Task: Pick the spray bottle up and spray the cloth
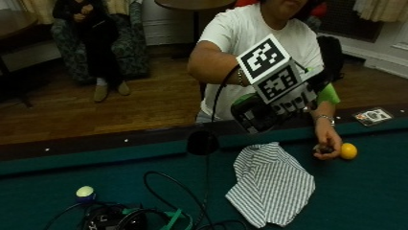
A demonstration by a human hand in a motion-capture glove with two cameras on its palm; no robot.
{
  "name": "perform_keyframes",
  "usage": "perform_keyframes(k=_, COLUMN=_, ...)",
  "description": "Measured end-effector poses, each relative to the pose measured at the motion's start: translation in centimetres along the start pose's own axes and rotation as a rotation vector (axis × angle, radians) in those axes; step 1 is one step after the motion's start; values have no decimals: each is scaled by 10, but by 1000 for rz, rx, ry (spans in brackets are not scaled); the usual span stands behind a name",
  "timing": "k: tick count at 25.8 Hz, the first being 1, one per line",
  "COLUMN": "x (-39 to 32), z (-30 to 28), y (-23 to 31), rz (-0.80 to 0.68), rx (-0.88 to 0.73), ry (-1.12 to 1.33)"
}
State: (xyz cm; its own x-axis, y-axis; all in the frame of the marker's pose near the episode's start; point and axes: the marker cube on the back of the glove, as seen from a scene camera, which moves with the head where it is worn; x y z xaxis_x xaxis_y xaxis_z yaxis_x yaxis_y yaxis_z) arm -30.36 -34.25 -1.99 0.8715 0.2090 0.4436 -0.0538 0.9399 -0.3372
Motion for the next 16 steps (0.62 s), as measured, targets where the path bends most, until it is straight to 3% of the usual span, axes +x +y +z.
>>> perform_keyframes(k=8, x=-37, z=7, y=-15, rz=-254, rx=94, ry=-474)
perform_keyframes(k=16, x=-54, z=95, y=-38, rz=-400, rx=121, ry=-639)
